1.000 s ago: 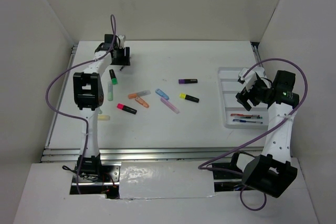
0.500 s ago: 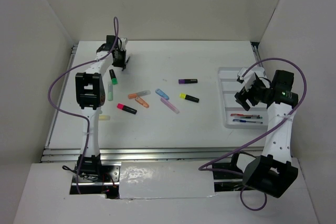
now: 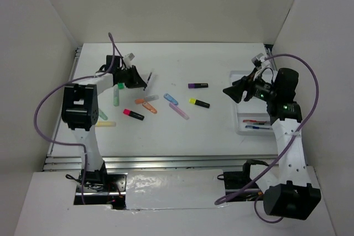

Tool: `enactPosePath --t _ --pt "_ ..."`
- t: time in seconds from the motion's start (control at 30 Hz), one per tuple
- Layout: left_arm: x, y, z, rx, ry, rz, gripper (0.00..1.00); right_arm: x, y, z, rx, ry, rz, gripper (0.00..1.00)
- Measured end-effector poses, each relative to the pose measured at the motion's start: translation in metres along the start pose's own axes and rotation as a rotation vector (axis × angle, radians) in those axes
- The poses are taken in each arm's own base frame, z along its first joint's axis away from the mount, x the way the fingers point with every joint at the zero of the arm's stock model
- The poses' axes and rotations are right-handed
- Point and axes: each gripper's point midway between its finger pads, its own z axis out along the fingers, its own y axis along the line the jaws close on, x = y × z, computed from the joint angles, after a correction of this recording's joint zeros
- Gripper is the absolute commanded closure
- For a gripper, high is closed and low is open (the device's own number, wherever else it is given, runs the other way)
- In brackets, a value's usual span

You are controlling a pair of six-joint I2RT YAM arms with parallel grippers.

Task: Sort the stationery into containers
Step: Grab a piece of stationery with the left arm, then pass the stationery from the left arm to the right

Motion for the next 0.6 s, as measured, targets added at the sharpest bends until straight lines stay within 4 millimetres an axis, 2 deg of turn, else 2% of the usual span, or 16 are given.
enactPosePath --t 0.07,0.13,0.23,0.33,0.4,0.47,0.6 --pt "0.013 -0.043 -0.021 0.138 -0.037 -0.068 1.00 -0.017 0.017 0.007 -0.044 -0.065 0.052 0.31" --pt "0.017 -0.089 -0.044 0.272 -0.089 -0.072 1.00 -0.035 0.033 0.015 -0.097 -0.126 0.110 0.30" --pt "0.023 -0.168 -0.084 0.497 -0.155 -0.025 1.00 -0.054 0.058 0.030 -0.191 -0.173 0.200 0.26" --pt "0.039 -0.229 -0.122 0.675 -0.181 0.046 1.00 -0.064 0.082 0.046 -0.281 -0.190 0.278 0.25" --pt "0.051 -0.255 -0.142 0.754 -0.188 0.076 1.00 -0.068 0.093 0.055 -0.321 -0.192 0.334 0.23" --pt "0.064 -0.272 -0.156 0.808 -0.185 0.092 1.00 -0.069 0.100 0.065 -0.349 -0.189 0.386 0.22" --pt "0.081 -0.296 -0.166 0.874 -0.153 0.103 1.00 -0.067 0.107 0.080 -0.374 -0.167 0.450 0.21"
